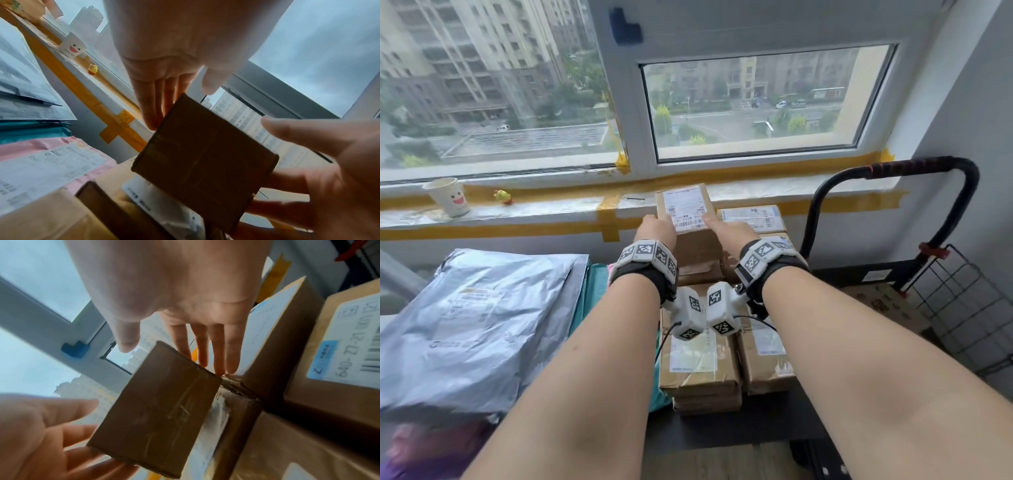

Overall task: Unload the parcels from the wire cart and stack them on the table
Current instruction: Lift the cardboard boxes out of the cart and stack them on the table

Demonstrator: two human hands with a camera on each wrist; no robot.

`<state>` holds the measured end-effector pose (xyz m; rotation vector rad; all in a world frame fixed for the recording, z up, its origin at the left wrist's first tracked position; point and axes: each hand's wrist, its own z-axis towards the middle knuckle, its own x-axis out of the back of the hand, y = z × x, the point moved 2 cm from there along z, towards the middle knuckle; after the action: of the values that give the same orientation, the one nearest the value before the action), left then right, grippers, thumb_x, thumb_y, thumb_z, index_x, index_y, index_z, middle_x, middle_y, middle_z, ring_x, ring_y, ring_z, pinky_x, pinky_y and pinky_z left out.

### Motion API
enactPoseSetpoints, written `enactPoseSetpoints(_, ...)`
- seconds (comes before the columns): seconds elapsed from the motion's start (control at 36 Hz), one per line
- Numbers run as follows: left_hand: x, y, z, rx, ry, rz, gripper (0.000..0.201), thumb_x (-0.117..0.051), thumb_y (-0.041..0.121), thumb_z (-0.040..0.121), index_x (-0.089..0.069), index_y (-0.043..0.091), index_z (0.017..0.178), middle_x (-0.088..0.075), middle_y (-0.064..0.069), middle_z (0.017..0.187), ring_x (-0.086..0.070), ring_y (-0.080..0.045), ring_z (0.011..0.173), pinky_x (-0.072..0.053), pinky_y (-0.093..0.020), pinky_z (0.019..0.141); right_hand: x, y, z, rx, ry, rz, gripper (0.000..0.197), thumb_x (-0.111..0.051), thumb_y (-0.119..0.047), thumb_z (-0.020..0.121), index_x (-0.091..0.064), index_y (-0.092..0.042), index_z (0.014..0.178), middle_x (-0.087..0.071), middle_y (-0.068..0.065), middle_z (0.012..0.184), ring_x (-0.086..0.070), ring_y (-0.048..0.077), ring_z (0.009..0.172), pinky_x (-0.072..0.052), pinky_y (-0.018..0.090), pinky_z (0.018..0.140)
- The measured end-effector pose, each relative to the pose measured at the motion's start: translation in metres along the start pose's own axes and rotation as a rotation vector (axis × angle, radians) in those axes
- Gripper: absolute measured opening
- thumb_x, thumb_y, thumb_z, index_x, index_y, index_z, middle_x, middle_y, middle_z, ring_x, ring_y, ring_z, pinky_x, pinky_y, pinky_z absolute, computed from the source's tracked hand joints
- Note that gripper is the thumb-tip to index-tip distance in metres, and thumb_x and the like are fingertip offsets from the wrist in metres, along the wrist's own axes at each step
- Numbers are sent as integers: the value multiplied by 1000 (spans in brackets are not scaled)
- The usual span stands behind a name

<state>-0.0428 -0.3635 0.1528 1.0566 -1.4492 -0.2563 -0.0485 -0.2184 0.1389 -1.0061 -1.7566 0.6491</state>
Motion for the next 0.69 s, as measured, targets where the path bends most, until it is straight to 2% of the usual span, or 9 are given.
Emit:
enactPoseSetpoints(0.08,4,-1,6,18,-12,-142,43,-46,31,86,-60,2,113,-66,-16,108,-64,-34,98,-50,-33,84,8,-8,1,84,37,115,64,-45,-71,85,-50,-16,118,-60,5,116,-58,21,101,-46,34,87)
enactPoseSetpoints(0.14,5,0,9,42,-40,-261,36,-51,34,71,-65,8,92,-70,-10,88,-69,-32,83,-56,-42,83,14,-14,1,86,59,181,58,-50,-68,84,-45,-18,113,-59,3,105,-58,19,91,-45,33,80)
enactPoseSetpoints(0.19,8,2,8,44,-71,-312,27,-55,35,73,-63,10,78,-67,-8,78,-70,-32,81,-56,-48,82,21,-18,0,74,72,227,55,-58,-62,82,-46,-17,111,-58,4,102,-59,21,92,-48,35,82)
enactPoseSetpoints(0.31,24,4,0,87,-22,-379,68,-51,59,73,-59,6,115,-66,-11,107,-64,-30,94,-53,-41,88,36,-28,-7,70,106,272,46,-60,-52,77,-52,-17,106,-58,3,96,-57,19,86,-50,39,89)
enactPoseSetpoints(0.42,39,-1,-2,142,24,-507,81,-52,62,81,-34,10,140,-51,-7,126,-52,-32,116,-36,-33,89,45,-31,-8,51,126,382,34,-51,-47,75,-58,-15,84,-65,8,91,-59,25,81,-46,33,75)
enactPoseSetpoints(0.47,38,-4,3,148,-36,-558,101,-54,80,61,-39,17,139,-54,-8,130,-55,-37,117,-39,-45,99,46,-31,-9,41,123,458,26,-48,-39,81,-49,-15,70,-61,7,77,-56,24,69,-42,28,64)
enactPoseSetpoints(0.53,25,-15,28,154,-127,-589,113,-59,90,39,-51,23,130,-59,-9,129,-58,-37,114,-43,-57,97,46,-32,-10,46,131,526,26,-44,-28,88,-38,-17,66,-52,5,68,-50,22,60,-38,27,56)
enactPoseSetpoints(0.61,30,-4,-6,163,-362,-601,74,-68,74,58,-63,19,108,-70,-8,101,-67,-27,94,-50,-49,92,46,-32,-13,54,141,557,26,-42,-22,89,-32,-18,65,-46,5,68,-46,20,55,-37,23,49)
enactPoseSetpoints(0.69,31,2,-27,129,-413,-570,33,-60,50,86,-61,17,93,-68,1,59,-64,-13,48,-56,-25,52,46,-29,-15,46,137,504,28,-41,-27,92,-39,-16,66,-56,6,71,-53,20,59,-42,20,52)
